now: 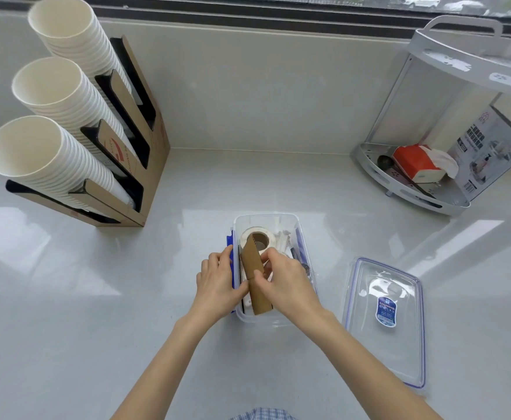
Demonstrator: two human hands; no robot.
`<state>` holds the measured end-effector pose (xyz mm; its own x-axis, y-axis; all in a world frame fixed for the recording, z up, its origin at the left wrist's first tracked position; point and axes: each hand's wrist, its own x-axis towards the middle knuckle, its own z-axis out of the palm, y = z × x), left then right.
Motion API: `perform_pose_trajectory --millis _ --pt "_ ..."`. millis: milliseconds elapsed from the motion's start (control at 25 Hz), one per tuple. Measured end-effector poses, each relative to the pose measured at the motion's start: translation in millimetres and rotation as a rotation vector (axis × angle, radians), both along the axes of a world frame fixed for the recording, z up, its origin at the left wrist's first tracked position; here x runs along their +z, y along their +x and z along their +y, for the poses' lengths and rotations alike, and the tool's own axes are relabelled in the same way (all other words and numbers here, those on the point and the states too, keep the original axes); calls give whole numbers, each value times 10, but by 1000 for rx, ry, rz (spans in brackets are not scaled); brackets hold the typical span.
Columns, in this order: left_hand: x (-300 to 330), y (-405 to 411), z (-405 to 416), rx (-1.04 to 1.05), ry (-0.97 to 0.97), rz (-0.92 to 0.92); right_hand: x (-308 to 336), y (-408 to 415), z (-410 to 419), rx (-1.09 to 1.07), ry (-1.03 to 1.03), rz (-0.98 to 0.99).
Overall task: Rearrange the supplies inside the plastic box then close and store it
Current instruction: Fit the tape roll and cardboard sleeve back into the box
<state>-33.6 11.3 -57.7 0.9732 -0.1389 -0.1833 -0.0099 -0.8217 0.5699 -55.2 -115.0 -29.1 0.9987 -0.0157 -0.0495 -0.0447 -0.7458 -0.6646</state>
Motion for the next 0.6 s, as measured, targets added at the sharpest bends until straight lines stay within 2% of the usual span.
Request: perform_pose_trajectory --millis 400,600 --pt "-20 3 4 73 -203 44 -100 51 178 143 -256 171" --pt "-57 -20 -3 62 -130 36 -101 7 128 136 -187 182"
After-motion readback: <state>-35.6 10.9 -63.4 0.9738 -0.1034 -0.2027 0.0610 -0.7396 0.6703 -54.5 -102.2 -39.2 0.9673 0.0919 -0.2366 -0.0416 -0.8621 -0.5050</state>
